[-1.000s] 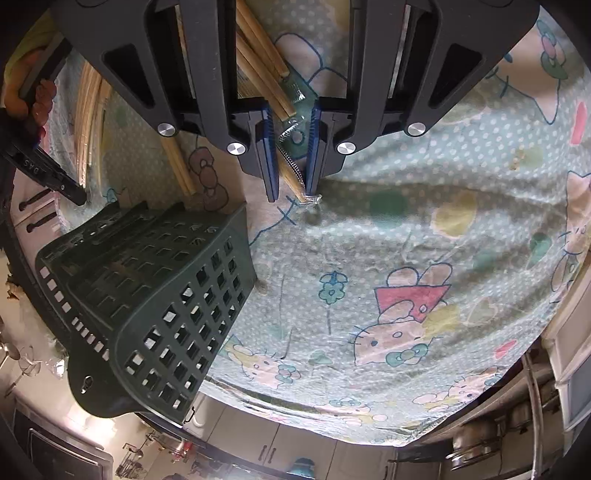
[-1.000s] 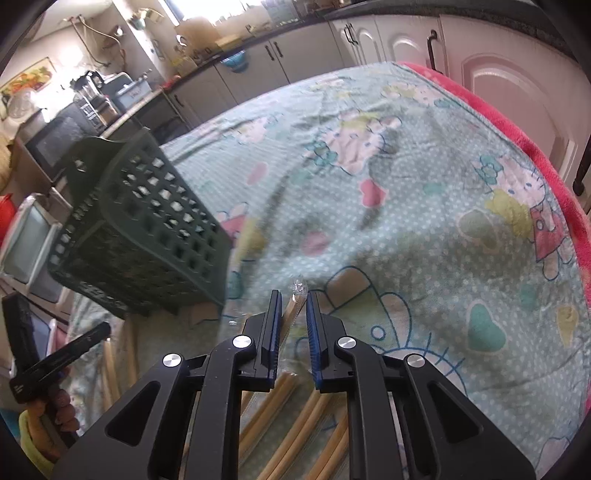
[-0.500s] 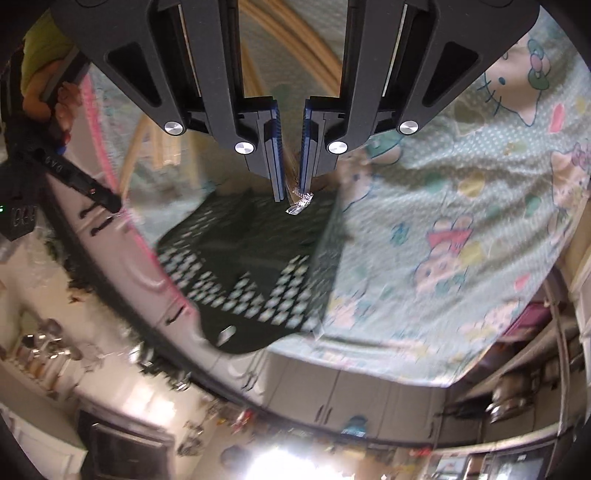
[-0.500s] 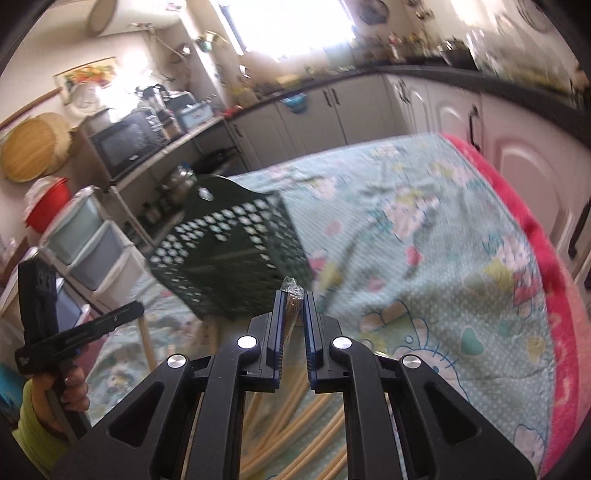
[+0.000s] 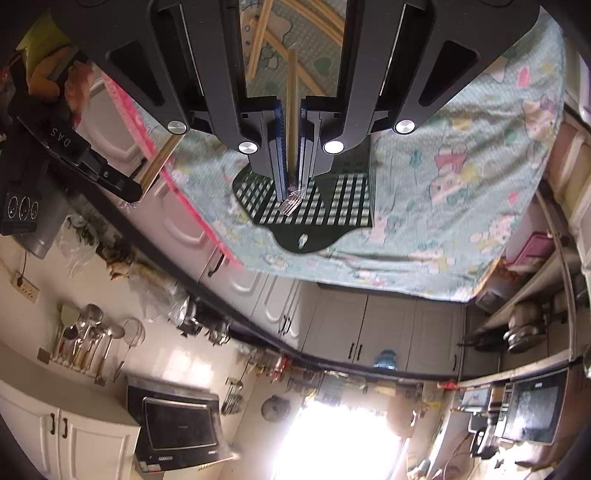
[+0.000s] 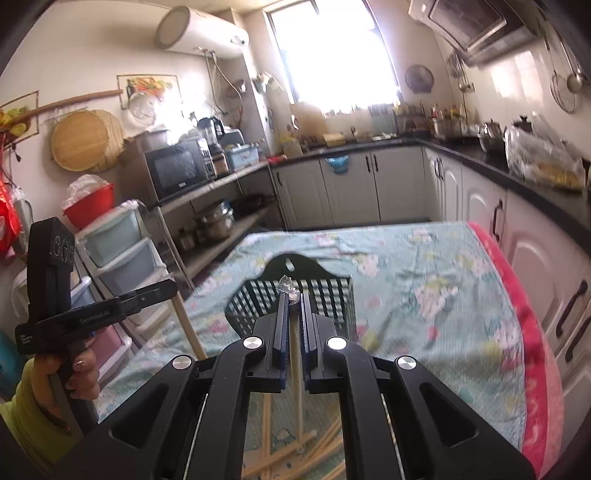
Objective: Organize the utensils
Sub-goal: 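Lift the held chopsticks with both tools and carry them above the green caddy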
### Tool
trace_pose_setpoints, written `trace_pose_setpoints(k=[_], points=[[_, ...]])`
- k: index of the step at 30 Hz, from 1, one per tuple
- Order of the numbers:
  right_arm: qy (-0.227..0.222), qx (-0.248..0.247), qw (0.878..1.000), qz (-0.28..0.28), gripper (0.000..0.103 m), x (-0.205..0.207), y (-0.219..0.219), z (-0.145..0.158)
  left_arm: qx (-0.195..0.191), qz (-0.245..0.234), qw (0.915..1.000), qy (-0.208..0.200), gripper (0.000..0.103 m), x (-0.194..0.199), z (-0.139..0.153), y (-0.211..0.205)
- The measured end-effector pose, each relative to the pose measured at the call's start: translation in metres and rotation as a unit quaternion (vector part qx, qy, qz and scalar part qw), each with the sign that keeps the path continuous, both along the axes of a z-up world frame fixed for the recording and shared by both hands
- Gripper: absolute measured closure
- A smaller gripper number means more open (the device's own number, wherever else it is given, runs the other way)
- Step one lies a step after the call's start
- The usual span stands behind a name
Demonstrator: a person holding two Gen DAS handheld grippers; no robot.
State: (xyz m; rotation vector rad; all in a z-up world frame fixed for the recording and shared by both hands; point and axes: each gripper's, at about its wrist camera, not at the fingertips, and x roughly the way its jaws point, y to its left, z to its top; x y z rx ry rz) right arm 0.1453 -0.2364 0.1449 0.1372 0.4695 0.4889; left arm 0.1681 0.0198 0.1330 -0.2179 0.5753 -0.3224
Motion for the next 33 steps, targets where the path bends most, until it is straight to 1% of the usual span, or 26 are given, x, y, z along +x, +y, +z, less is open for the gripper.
trace_pose_setpoints(k=[5, 9, 13, 15, 20, 22, 26, 28, 30, 33], points=[[-0.027, 0.005, 1.000, 0.000, 0.097, 0.002, 0.002, 0.020, -0.002, 0.003, 0.9996, -0.029, 0.100, 0.001, 0.025, -0.001], [-0.045, 0.014, 0.999, -0.004, 0.097, 0.009, 0.004, 0.036, 0.010, 0.013, 0.9983, -0.055, 0.100, 0.005, 0.045, -0.003], [-0.069, 0.015, 0.997, -0.013, 0.097, 0.018, 0.008, 0.054, 0.019, 0.028, 0.9970, -0.070, 0.100, 0.015, 0.062, -0.004], [-0.073, 0.021, 0.997, -0.015, 0.097, 0.023, 0.008, 0.061, 0.022, 0.036, 0.9961, -0.077, 0.100, 0.021, 0.070, -0.004], [-0.103, 0.017, 0.994, -0.033, 0.097, 0.041, 0.011, 0.080, 0.028, 0.062, 0.9919, -0.107, 0.100, 0.031, 0.091, -0.002], [-0.115, 0.010, 0.992, -0.048, 0.097, 0.050, 0.012, 0.085, 0.036, 0.078, 0.9883, -0.126, 0.100, 0.035, 0.100, -0.001], [-0.121, 0.008, 0.991, -0.056, 0.097, 0.067, 0.014, 0.086, 0.059, 0.099, 0.9822, -0.149, 0.100, 0.045, 0.104, -0.007], [-0.128, 0.003, 0.990, -0.057, 0.097, 0.074, 0.018, 0.084, 0.076, 0.109, 0.9791, -0.154, 0.100, 0.052, 0.100, -0.012], [-0.136, -0.006, 0.989, -0.057, 0.097, 0.077, 0.024, 0.080, 0.078, 0.116, 0.9796, -0.144, 0.100, 0.065, 0.090, -0.015], [-0.131, -0.017, 0.990, -0.056, 0.097, 0.085, 0.031, 0.070, 0.076, 0.117, 0.9815, -0.131, 0.100, 0.075, 0.073, -0.015]])
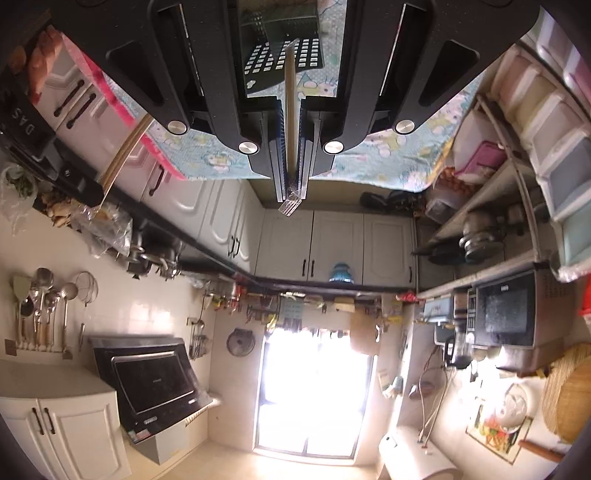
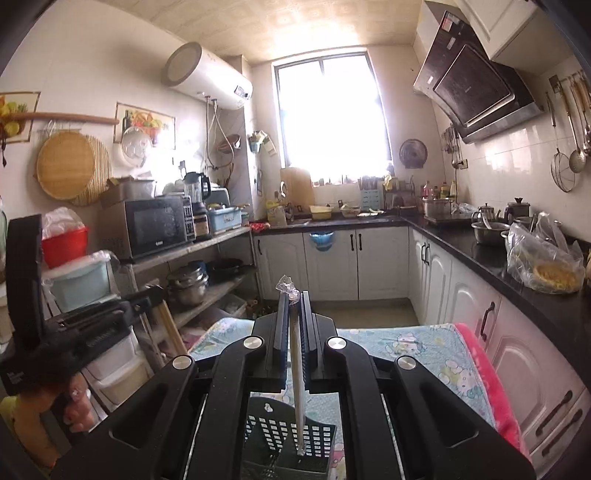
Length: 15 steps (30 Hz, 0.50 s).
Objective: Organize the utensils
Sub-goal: 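Lift the held chopsticks with both tools and carry them above the green caddy, then lower the chopsticks into the caddy and open both tools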
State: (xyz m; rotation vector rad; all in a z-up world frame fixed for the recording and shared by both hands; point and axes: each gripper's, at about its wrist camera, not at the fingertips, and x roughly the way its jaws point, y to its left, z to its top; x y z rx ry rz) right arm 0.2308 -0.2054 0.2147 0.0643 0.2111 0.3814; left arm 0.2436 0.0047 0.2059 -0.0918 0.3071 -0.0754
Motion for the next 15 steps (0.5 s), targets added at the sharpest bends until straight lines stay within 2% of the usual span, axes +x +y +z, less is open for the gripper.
trace_pose_setpoints(k=[6, 15], points=[[0.023, -0.011, 1.000, -0.003, 0.097, 0.014, 0.008, -0.030, -0.010, -0.007, 0.9997, 0.020, 0.100, 0.009, -0.035, 0.002], [0.041, 0.000, 0.999, 0.003, 0.097, 0.019, 0.009, -0.061, -0.027, -0.016, 0.9986, 0.042, 0.100, 0.013, -0.062, 0.008]])
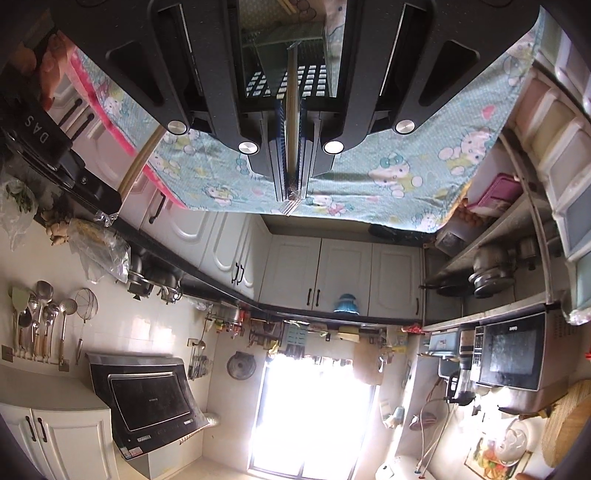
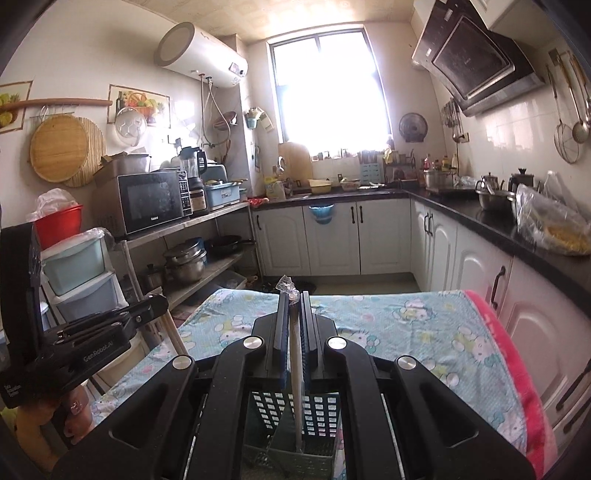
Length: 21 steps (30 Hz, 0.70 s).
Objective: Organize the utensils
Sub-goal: 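Lower the chopsticks into the caddy and open both tools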
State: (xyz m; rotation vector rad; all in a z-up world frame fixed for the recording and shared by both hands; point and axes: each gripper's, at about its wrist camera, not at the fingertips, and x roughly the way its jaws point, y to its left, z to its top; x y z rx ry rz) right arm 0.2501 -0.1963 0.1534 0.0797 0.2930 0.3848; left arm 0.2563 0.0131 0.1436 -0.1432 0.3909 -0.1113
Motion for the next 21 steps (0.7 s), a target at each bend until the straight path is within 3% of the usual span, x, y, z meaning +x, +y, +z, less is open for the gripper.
trace_pose_setpoints(k=[12, 16, 21], points=[[0.033, 0.020, 0.999, -0.010, 0.094, -0.001, -0.011, -0.023, -0.004, 0.001, 0.9999, 0.010, 0.100, -0.007, -0.016, 0.008], [0.043, 0.030, 0.999, -0.015, 0.073, -0.003, -0.020, -0.027, -0.013, 0.006, 0.9998, 0.016, 0.100, -0.009, -0.020, 0.014], [0.053, 0.040, 0.997, -0.025, 0.069, -0.008, -0.032, -0.032, -0.028, 0.011, 0.9992, 0.026, 0.094, -0.013, -0.026, 0.022]])
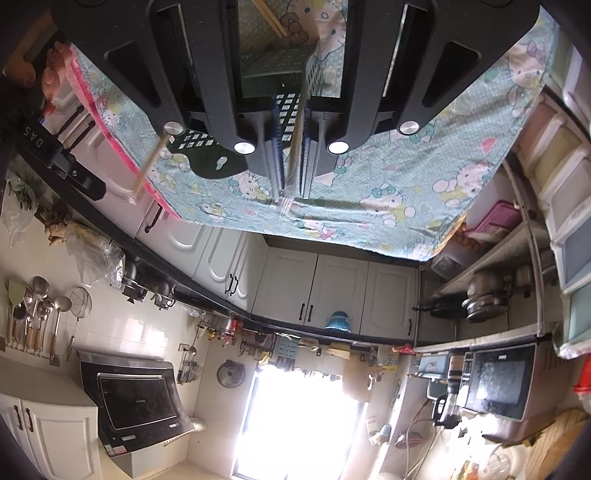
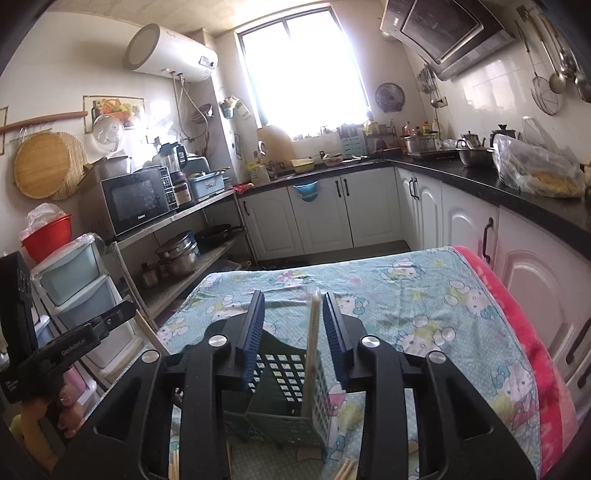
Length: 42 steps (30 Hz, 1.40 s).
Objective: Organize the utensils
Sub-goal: 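Lower the chopsticks into the caddy and open both tools, then withdraw both tools from the caddy back toward the chopstick pile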
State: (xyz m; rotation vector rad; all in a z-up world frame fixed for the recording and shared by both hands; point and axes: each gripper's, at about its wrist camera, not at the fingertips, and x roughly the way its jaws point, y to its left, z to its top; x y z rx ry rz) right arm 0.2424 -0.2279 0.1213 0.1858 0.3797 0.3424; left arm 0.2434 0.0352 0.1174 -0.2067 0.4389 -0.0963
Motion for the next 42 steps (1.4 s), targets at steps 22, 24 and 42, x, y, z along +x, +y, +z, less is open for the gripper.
trace_pose_setpoints(k=[22, 24, 42], points=[[0.048, -0.023, 0.998, -0.021, 0.048, -0.032, -0.028, -0.027, -0.037, 0.007, 0.9993, 0.004, 0.011, -0.045, -0.009, 0.008], [0.050, -0.027, 0.998, -0.019, 0.048, -0.036, -0.028, -0.027, -0.040, 0.007, 0.9992, 0.005, 0.011, -0.052, -0.011, 0.008], [0.066, -0.043, 0.997, 0.001, 0.046, -0.077, -0.031, -0.043, -0.054, -0.005, 0.9980, 0.033, 0.011, -0.082, -0.032, 0.005]])
